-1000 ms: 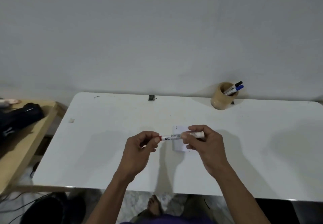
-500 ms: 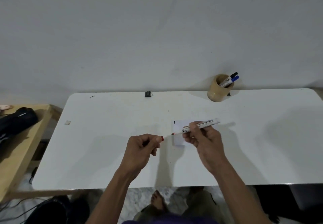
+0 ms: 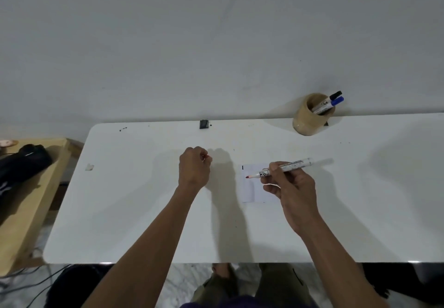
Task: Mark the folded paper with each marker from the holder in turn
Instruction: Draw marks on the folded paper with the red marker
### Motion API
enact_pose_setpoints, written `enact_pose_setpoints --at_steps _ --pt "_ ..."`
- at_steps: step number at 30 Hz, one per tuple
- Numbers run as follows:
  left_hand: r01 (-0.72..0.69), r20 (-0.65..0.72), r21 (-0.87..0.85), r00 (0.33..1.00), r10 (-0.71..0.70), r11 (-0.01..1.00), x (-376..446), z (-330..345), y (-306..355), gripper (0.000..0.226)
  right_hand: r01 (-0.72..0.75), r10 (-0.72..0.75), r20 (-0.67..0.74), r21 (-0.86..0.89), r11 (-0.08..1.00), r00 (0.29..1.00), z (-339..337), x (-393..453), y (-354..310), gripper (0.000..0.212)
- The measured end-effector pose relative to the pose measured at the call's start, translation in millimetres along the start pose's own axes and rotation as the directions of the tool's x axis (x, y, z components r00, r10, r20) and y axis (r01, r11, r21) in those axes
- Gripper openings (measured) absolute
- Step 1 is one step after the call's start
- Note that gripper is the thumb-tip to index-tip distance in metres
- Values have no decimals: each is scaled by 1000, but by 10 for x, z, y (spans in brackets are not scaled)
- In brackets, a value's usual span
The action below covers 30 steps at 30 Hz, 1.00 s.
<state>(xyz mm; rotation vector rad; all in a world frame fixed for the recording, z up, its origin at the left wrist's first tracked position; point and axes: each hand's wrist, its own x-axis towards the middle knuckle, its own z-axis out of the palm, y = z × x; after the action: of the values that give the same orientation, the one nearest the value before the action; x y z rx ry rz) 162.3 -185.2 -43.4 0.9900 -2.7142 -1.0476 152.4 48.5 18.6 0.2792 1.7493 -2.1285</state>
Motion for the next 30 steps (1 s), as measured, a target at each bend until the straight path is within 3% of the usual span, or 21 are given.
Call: enact_pose_setpoints --at_steps 8,10,14,17,19,22,30 --pt "49 73 106 996 -56 993 166 126 -34 16 -22 22 5 -27 999 1000 -50 157 6 6" --pt "66 71 103 995 -74 992 145 102 1 27 -17 17 6 -41 999 1000 -64 183 7 6" --pt "137 -98 17 986 -135 990 -137 11 56 51 22 -24 -30 -68 997 999 -109 249 -4 18" --pt "-50 -163 -37 986 43 998 -517 89 64 45 59 -61 -25 -83 995 998 -150 329 8 20" --pt "-217 -83 16 973 217 976 -713 246 11 44 63 -63 7 -119 991 998 -167 408 60 16" --pt "-373 37 139 928 371 917 -841 479 -72 44 92 -75 87 -212 973 993 -170 534 168 8" --pt "-439 108 387 895 432 811 -852 691 -156 47 226 -163 187 -390 893 969 -131 825 411 13"
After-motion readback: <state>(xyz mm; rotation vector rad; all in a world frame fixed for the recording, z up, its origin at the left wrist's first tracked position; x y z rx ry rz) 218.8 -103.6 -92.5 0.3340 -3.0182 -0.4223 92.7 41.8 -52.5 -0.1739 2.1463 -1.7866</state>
